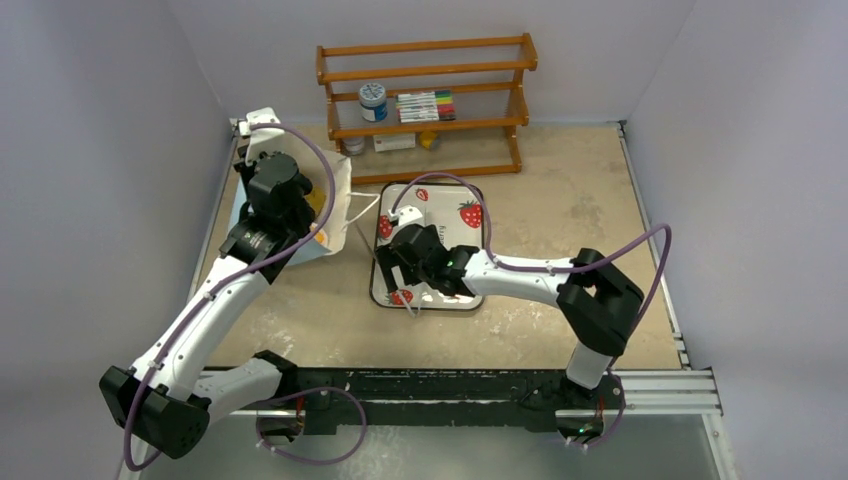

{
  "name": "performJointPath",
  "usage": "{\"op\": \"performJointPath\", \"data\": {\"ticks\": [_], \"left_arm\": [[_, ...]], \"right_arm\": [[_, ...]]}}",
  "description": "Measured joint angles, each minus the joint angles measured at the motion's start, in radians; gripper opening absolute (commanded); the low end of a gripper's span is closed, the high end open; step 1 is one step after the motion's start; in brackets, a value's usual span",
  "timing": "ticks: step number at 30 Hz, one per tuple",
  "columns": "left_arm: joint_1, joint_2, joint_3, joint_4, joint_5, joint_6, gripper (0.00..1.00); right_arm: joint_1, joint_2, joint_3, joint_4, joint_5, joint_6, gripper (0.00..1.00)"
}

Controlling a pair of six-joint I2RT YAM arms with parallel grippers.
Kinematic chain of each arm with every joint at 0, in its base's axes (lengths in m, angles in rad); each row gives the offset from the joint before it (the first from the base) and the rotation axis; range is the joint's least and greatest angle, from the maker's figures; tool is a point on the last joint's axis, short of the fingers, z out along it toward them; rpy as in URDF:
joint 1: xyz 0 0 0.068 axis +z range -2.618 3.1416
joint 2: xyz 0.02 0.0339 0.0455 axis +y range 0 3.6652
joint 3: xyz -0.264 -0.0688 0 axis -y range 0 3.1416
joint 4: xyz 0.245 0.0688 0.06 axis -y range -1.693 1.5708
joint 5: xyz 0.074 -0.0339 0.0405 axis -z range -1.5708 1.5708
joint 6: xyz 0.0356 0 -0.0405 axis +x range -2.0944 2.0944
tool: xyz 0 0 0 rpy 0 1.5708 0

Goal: Take the fake bread out of the paper bag
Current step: Place the paper bag at the center of the board.

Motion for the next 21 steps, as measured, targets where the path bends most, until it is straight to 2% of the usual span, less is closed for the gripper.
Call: {"op": "performJointPath", "data": {"ticks": [10,21], "left_arm": [[0.067,-0.001,-0.019,-0.013,0.07,-0.031,0.0],[0.088,0.0,-0.033,-0.011,0.124,-0.058,0.0]], "right_arm": [[0.007,0.033,0.008,0.0,0.007,0.011,1.0],[0.011,0.064,0.023,-0.029,0.047,0.024,1.0]]}}
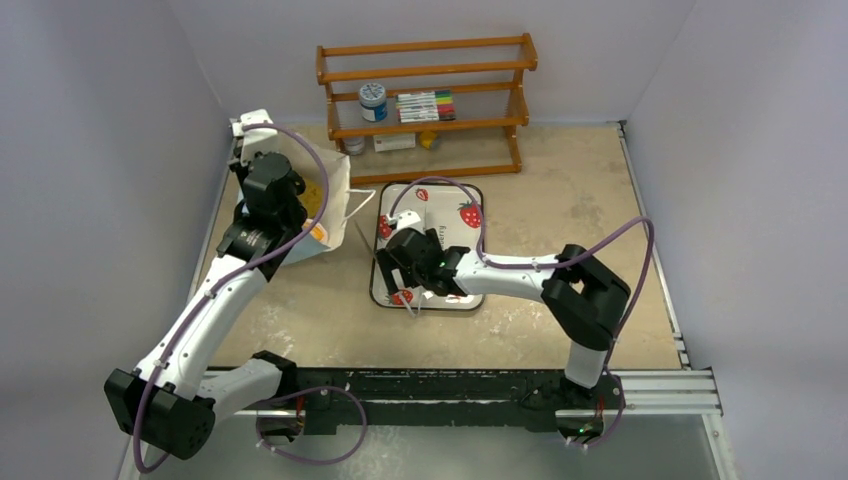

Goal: Take the fake bread out of the paper bag
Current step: Place the paper bag at the center of the board.

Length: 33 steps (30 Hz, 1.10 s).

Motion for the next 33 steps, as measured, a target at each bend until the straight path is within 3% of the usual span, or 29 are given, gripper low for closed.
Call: {"op": "performJointPath", "data": {"ticks": [17,25,33], "left_arm": [[0.01,0.008,-0.028,-0.002,0.061,-0.02,0.0],[0.016,0.019,-0.064,-0.001,0.096,-0.031,0.0],[0.029,0.019,-0.117,0.003,0.127,-0.069,0.0]], "right_arm": [[0.001,0.086,0.048,0.0,0.004,0.008,0.99],[0.001,0.093,0.048,0.014,-0.003,0.007,0.88],[0.001,0.075,-0.004,0.082,-0.029,0.008,0.7]]}}
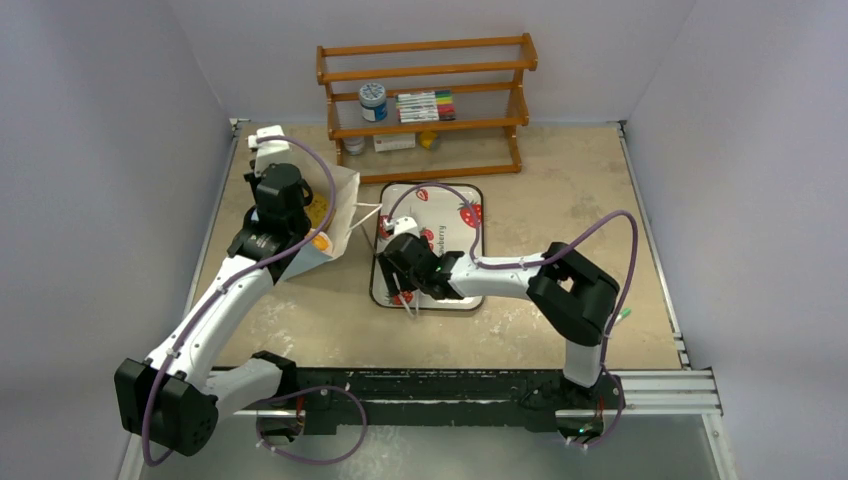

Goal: Take the fake bread out of the paper bag
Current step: Place the paper bag at the center of the board.

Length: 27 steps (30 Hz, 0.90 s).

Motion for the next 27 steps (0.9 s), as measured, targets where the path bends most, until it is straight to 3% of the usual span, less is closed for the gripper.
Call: {"op": "performJointPath", "data": {"ticks": [14,27], "left_arm": [[0.003,-0.045,-0.049,0.011,0.047,-0.08,0.0],[0.003,-0.055,-0.049,-0.031,0.082,-0.122,0.0]], "right_arm": [[0.0,-0.237,-0.198,-0.002,-0.027,0.005,0.66],[0.0,-0.424,-0.246,-0.072,-0.017,0.009,0.63]]}}
